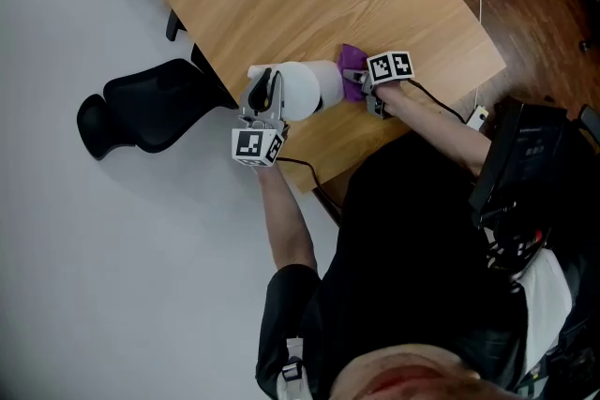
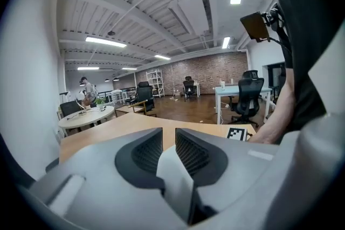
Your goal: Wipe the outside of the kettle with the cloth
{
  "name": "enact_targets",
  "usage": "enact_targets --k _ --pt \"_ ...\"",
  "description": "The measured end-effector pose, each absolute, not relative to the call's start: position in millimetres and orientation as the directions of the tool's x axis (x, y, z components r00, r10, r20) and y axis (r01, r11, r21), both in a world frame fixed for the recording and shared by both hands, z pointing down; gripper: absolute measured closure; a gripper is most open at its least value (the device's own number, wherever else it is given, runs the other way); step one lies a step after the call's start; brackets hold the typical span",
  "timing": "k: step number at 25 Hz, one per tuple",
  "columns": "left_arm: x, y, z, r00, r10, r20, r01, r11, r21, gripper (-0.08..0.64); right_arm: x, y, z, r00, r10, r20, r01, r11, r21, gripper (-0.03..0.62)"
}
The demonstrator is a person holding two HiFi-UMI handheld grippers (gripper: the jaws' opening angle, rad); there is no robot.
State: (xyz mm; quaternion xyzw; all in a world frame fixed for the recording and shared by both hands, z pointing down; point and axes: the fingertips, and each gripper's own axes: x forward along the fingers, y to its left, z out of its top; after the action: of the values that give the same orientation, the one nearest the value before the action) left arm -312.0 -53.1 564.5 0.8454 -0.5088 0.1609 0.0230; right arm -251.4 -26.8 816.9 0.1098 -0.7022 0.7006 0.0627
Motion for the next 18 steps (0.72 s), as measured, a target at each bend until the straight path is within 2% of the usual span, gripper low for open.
enact_targets --k 3,6,8,10,14,18 --pt "-326 -55 556 0.32 -0.9 0.298 -0.94 -0.34 -0.016 0.515 -243 -38 776 -0.985 -0.093 0.144 -0.144 -0.005 -0.99 0.537" --pt "-337 -46 562 0.123 -0.911 0.393 -0.988 -0.148 -0.036 0.515 -230 -58 678 -0.981 -0.149 -0.12 0.109 0.081 -0.991 0.537" --pt "-336 -41 570 0.054 -0.893 0.446 -0.994 -0.089 -0.057 0.514 -222 -68 609 -0.942 -0.151 -0.301 0.271 0.191 -0.943 0.537" --pt "-334 -41 577 0.017 -0.875 0.484 -0.997 -0.052 -0.06 0.514 -218 -77 561 -0.906 -0.117 -0.406 0.352 0.32 -0.88 0.537" --pt "-334 -44 588 -0.044 -0.839 0.543 -0.996 -0.007 -0.093 0.512 -226 -75 561 -0.915 -0.107 -0.389 0.348 0.277 -0.896 0.537" --pt "-332 -44 590 -0.032 -0.821 0.57 -0.994 -0.035 -0.106 0.518 -244 -70 585 -0.927 -0.099 -0.361 0.336 0.203 -0.92 0.537"
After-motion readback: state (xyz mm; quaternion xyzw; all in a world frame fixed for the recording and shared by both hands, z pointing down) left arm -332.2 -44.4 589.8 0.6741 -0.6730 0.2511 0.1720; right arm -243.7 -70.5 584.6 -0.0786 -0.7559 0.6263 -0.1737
